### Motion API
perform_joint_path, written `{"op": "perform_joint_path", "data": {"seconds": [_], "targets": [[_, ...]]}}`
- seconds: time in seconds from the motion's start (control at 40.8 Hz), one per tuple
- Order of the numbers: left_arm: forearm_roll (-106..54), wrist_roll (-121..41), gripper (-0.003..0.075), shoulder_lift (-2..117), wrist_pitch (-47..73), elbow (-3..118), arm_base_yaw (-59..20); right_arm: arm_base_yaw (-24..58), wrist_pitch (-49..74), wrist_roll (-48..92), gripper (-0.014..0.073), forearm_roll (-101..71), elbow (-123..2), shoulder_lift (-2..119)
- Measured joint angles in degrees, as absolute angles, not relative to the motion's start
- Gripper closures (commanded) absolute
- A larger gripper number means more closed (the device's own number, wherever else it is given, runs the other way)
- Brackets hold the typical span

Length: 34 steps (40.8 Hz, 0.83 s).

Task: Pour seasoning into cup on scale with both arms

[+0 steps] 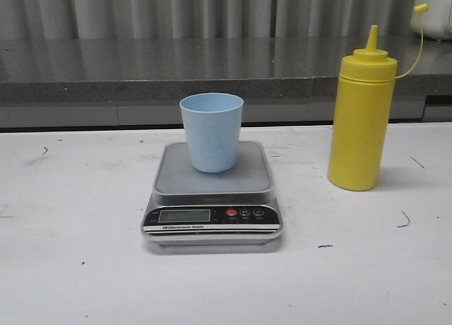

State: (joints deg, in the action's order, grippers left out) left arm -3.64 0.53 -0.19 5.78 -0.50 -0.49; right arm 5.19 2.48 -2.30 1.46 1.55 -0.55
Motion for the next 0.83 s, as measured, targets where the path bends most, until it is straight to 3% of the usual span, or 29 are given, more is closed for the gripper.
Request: {"op": "perform_joint_path", "data": {"seconds": [0.833], "targets": [[-3.6, 0.5, 0.0740, -0.2, 5.9, -0.5, -0.5, 2.7, 2.5, -2.3, 0.0711, 1.5, 1.6, -0.5]]}}
